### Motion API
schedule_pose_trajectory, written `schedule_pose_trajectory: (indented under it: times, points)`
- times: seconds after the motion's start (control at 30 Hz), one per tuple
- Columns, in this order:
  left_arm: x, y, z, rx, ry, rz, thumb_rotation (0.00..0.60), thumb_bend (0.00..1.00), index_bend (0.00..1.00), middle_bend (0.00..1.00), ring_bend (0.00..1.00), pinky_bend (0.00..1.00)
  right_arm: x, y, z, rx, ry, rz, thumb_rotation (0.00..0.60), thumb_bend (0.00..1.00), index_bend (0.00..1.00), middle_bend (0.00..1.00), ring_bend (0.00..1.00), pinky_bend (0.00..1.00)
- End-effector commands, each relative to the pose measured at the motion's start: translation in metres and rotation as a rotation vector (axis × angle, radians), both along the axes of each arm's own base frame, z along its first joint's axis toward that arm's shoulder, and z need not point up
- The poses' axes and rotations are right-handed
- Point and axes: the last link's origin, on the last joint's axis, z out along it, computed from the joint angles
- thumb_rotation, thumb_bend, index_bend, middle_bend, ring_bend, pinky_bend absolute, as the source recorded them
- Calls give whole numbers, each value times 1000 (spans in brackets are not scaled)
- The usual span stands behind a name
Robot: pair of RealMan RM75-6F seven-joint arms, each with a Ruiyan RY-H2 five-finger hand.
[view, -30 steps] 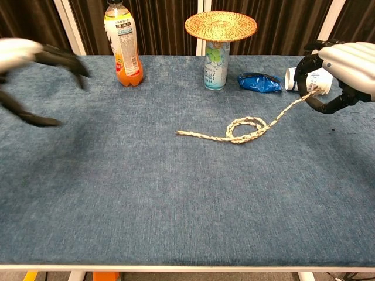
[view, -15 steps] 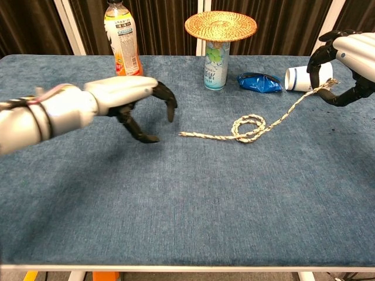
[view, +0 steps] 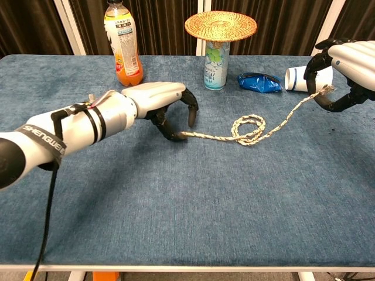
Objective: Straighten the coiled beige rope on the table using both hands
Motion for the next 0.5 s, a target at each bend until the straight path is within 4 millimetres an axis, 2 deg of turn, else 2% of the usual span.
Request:
schedule_pose_trajectory:
  times: [0.03, 0.5]
  points:
    - [3, -1, -5, 14, 23, -29, 600, 258, 508, 187, 33, 1, -1, 0, 0, 0, -3, -3, 600, 568, 662, 295, 0, 0]
    - [3, 0, -16, 31, 71, -35, 600, 341, 544, 187, 33, 0, -5, -2, 1, 0, -11, -16, 600, 568, 662, 295, 0, 0]
